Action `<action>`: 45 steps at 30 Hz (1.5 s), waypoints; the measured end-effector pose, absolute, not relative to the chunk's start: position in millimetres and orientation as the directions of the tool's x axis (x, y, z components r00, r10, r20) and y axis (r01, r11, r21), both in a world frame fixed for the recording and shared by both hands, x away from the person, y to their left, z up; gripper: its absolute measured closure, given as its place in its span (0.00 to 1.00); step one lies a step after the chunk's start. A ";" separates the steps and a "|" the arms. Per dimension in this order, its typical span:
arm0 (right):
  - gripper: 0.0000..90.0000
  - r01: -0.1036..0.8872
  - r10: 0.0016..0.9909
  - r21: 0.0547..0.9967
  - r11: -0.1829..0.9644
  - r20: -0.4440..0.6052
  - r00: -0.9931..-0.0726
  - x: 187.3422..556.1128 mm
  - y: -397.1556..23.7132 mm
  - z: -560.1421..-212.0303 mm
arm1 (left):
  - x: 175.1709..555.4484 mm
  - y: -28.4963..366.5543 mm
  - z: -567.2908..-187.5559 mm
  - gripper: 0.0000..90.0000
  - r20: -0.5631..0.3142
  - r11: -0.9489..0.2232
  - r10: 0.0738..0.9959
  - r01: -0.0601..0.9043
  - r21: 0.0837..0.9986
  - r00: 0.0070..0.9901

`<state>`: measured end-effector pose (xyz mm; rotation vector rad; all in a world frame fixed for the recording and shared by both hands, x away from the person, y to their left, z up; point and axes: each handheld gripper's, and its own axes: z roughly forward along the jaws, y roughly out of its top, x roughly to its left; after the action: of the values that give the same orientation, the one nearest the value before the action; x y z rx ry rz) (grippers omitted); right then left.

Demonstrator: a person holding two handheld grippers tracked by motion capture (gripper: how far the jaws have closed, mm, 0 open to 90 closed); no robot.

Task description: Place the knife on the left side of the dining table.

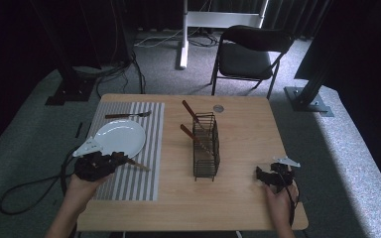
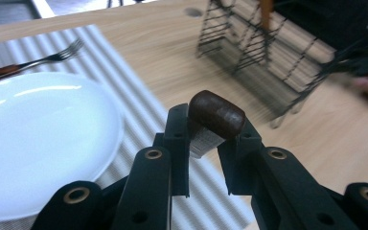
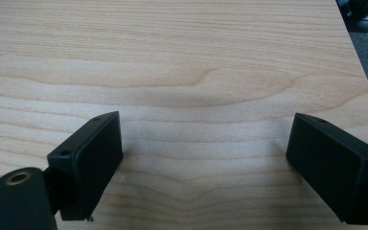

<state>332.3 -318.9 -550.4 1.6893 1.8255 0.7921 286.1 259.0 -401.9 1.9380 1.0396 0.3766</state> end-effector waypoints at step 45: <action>0.13 0.690 0.997 0.722 0.047 0.012 -0.081 332.3 -318.8 -550.3 | 292.8 342.8 -490.7 0.66 -0.435 0.071 0.840 0.730 0.680 0.323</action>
<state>332.3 -318.8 -550.3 1.6916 1.8249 0.7918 292.8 342.8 -490.7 1.6790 1.4310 0.1524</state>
